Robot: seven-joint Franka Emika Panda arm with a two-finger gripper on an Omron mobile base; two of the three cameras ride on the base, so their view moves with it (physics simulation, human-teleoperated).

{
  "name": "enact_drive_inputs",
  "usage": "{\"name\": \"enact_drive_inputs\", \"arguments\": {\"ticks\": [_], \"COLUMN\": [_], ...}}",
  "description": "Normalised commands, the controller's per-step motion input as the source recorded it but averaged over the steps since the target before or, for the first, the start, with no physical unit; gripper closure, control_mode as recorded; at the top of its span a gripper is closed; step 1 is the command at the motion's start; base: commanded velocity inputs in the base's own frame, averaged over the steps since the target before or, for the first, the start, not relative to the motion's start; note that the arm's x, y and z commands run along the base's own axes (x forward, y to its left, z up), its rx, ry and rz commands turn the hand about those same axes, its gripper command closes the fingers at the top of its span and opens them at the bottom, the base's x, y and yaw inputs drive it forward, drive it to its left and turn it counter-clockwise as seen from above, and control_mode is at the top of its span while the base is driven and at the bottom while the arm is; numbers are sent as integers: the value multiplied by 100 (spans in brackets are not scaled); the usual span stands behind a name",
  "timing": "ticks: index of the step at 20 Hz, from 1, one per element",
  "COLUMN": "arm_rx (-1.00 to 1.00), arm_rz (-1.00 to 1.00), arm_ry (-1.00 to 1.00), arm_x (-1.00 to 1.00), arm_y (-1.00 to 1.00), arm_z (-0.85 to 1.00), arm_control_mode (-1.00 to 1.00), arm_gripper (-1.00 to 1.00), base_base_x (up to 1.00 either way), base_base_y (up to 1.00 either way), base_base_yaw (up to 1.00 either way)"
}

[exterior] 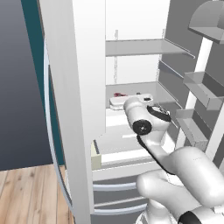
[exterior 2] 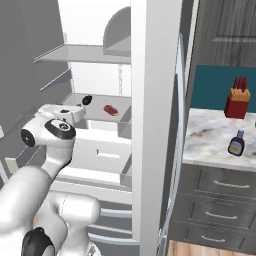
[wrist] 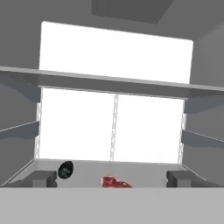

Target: Place the mustard and condiment bottle from the counter to the top shelf of the fridge. If the existing items in the fridge are on the top shelf, move them to other shelves.

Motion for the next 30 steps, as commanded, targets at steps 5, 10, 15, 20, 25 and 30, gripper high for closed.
{"name": "enact_drive_inputs", "arguments": {"ticks": [5,10,15,20,25,30], "arm_rx": [0,0,0,-7,-4,1], "arm_rz": [-5,-4,-7,-6,0,0], "arm_ry": [21,36,48,53,24,-5], "arm_x": [-100,-100,-100,-100,-60,-9], "arm_y": [-28,-22,-22,-6,0,0], "arm_z": [77,56,62,20,0,0], "arm_control_mode": [-100,-100,-100,-100,-100,-100], "arm_gripper": [-100,-100,-100,-100,-100,-100], "base_base_x": [0,0,0,0,0,0], "base_base_y": [0,0,0,0,0,0], "base_base_yaw": [0,0,0,0,0,0]}}
